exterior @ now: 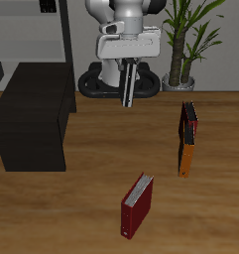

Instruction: Place the striped book in the top region of the shelf

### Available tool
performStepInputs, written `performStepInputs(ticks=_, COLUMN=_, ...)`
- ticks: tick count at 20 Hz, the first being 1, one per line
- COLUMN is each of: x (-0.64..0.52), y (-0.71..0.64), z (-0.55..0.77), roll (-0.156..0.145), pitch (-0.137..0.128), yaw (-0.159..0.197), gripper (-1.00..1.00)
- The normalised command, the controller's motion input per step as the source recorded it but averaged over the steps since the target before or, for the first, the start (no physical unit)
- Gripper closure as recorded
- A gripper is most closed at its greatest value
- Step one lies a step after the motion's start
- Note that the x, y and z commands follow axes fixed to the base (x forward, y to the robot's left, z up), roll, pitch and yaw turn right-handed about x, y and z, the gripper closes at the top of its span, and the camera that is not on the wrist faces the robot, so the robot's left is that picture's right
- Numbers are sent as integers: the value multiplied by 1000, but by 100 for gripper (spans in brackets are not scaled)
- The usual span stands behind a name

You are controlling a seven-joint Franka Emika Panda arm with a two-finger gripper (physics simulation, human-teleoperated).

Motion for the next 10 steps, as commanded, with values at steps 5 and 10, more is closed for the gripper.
performStepInputs(ticks=5, x=209, y=-308, z=-69, roll=-255, pitch=22, yaw=46, gripper=100)
performStepInputs(ticks=10, x=88, y=-232, z=-70, roll=-179, pitch=4, yaw=22, gripper=100)
